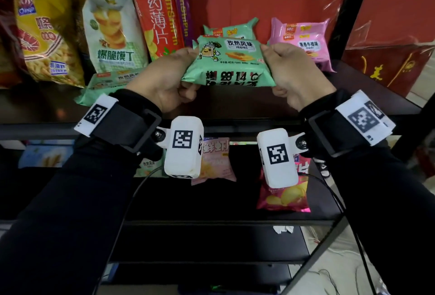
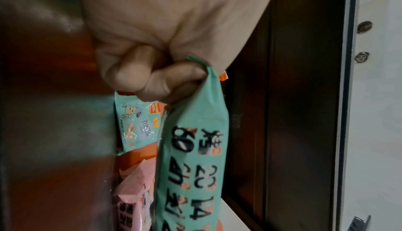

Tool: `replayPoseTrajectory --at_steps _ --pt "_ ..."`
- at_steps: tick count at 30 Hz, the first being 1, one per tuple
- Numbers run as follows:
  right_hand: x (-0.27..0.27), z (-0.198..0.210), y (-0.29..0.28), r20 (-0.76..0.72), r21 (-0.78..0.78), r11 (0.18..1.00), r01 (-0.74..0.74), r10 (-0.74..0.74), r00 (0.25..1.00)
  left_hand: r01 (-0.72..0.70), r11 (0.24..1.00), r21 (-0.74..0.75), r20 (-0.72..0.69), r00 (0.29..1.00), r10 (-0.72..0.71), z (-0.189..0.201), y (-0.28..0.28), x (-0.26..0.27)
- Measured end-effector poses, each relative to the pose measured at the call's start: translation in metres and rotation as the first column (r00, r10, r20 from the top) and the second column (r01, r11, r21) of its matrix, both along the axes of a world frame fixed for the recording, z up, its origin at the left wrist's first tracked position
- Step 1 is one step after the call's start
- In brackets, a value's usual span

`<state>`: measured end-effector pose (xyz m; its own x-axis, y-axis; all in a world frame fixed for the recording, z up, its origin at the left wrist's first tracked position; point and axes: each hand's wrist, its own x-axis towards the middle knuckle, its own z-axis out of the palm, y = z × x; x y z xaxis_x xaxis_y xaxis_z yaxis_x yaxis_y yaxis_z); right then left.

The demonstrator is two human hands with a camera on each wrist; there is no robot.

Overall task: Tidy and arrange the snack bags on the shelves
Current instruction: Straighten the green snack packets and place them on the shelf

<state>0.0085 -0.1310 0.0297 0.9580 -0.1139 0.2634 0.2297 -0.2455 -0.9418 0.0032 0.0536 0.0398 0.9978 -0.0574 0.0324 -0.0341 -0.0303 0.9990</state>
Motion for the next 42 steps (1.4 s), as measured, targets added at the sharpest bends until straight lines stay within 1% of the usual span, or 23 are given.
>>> replayPoseTrajectory --at_steps 3,5,8,10,12,14,16,18,20,21,23,24,25,26,29,33,36,38,39,40,41,42 --pt "0.000 0.005 -0.005 -0.023 -0.038 0.998 -0.042 0.041 0.999 0.040 0.997 0.059 -0.014 0.999 -0.039 0.004 0.000 0.001" --pt "0.001 0.007 -0.008 -0.068 -0.028 0.997 -0.075 0.073 0.995 0.059 0.996 0.073 -0.026 0.998 -0.057 0.003 -0.001 0.003" --pt "0.002 0.009 -0.009 -0.112 0.054 0.994 -0.097 0.103 0.988 0.050 0.999 0.011 -0.048 0.998 -0.049 0.000 -0.004 0.006" --pt "0.003 0.008 -0.009 -0.061 0.125 0.990 -0.072 0.080 0.995 0.015 0.995 -0.098 -0.055 0.998 -0.021 0.000 -0.004 0.005" --pt "0.004 0.006 -0.009 0.044 0.148 0.989 -0.012 0.006 0.999 -0.005 0.987 -0.163 -0.006 1.000 0.004 -0.002 -0.002 0.003" --pt "0.006 0.001 -0.006 0.184 0.073 0.993 0.089 -0.102 0.978 0.003 0.994 -0.112 0.089 0.996 0.007 -0.004 -0.001 0.000" --pt "0.007 -0.005 0.000 0.299 -0.005 0.982 0.186 -0.176 0.938 0.005 0.998 -0.069 0.159 0.987 0.006 -0.010 -0.004 -0.006" --pt "0.008 -0.009 0.007 0.343 -0.048 0.972 0.232 -0.202 0.917 -0.057 0.996 -0.067 0.210 0.975 0.070 -0.016 -0.005 -0.008" --pt "0.009 -0.014 0.013 0.311 -0.085 0.980 0.178 -0.143 0.939 -0.169 0.980 -0.105 0.276 0.942 0.192 -0.018 0.002 -0.010" --pt "0.010 -0.017 0.017 0.269 -0.110 0.987 0.120 -0.087 0.959 -0.248 0.960 -0.130 0.316 0.907 0.277 -0.016 0.011 -0.010" --pt "0.010 -0.024 0.023 0.179 -0.223 0.974 0.034 0.006 0.984 -0.422 0.891 -0.170 0.379 0.806 0.454 -0.008 0.037 -0.010" --pt "0.010 -0.028 0.025 0.157 -0.302 0.953 0.025 0.024 0.987 -0.511 0.845 -0.156 0.398 0.751 0.527 -0.003 0.053 -0.009" --pt "0.010 -0.031 0.027 0.151 -0.366 0.930 0.028 0.029 0.988 -0.588 0.801 -0.111 0.415 0.705 0.575 0.001 0.069 -0.010" --pt "0.009 -0.032 0.027 0.154 -0.407 0.913 0.038 0.027 0.988 -0.644 0.763 -0.047 0.429 0.677 0.598 0.003 0.086 -0.010" --pt "0.006 -0.032 0.026 0.155 -0.439 0.897 0.051 0.019 0.988 -0.704 0.700 0.120 0.402 0.679 0.614 0.003 0.121 -0.010" --pt "0.004 -0.032 0.025 0.156 -0.435 0.899 0.051 0.020 0.988 -0.720 0.622 0.307 0.375 0.692 0.617 -0.003 0.137 -0.005" --pt "0.003 -0.032 0.025 0.161 -0.440 0.896 0.058 0.016 0.987 -0.678 0.622 0.392 0.298 0.733 0.612 -0.003 0.139 -0.005" --pt "0.002 -0.031 0.025 0.158 -0.435 0.899 0.056 0.015 0.987 -0.663 0.612 0.430 0.309 0.745 0.591 0.001 0.137 -0.007" --pt "0.002 -0.031 0.025 0.158 -0.434 0.899 0.055 0.016 0.987 -0.677 0.581 0.451 0.351 0.734 0.582 0.002 0.136 -0.008" --pt "0.001 -0.031 0.025 0.159 -0.433 0.900 0.053 0.018 0.987 -0.715 0.521 0.466 0.420 0.697 0.580 0.003 0.134 -0.009" --pt "0.000 -0.031 0.025 0.157 -0.432 0.900 0.050 0.020 0.987 -0.773 0.443 0.455 0.513 0.634 0.579 0.005 0.132 -0.010" --pt "0.000 -0.031 0.025 0.159 -0.433 0.900 0.051 0.020 0.987 -0.838 0.369 0.403 0.617 0.546 0.567 0.006 0.128 -0.011"
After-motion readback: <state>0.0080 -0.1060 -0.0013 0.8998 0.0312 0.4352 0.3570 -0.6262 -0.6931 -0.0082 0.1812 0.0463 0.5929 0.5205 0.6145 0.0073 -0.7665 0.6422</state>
